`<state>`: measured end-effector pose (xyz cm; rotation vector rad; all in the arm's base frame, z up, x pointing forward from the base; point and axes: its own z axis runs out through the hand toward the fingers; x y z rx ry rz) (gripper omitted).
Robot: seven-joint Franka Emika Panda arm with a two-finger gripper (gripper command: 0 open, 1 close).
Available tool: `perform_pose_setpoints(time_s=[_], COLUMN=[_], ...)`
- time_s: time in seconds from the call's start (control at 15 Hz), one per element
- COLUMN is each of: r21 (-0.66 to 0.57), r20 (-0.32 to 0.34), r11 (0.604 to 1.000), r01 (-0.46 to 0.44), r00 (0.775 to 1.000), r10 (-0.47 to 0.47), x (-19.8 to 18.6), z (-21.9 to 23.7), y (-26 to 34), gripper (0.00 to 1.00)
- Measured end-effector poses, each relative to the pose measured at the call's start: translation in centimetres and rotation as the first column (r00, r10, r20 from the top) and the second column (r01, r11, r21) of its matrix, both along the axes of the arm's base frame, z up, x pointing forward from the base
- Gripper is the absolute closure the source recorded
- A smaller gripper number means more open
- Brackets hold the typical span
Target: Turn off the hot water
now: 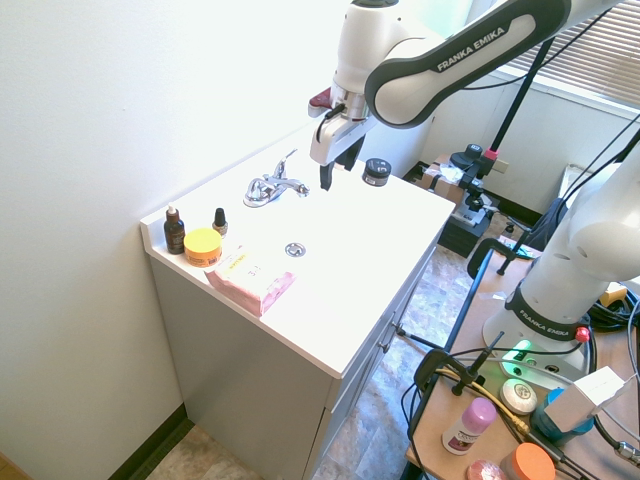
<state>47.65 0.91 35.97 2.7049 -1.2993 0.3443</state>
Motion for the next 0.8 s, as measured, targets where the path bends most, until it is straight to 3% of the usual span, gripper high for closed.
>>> perform_pose_setpoints(time_s=[0.13,0.47,0.8], r21=[-0.055,-0.141,-0.175], r20=[0.037,0.061,0.089], r11=[0.998,0.989,0.984], r01=[0.017,0.032,0.021], r00=[0.999,0.998,0.996], r10=[-0.015,-0.024,-0.005], x=[1.8,5.0,7.6], z=[-0.3,-3.5,-3.9], y=[0.8,2.4,3.1], gripper=[0.0,0.0,0.0])
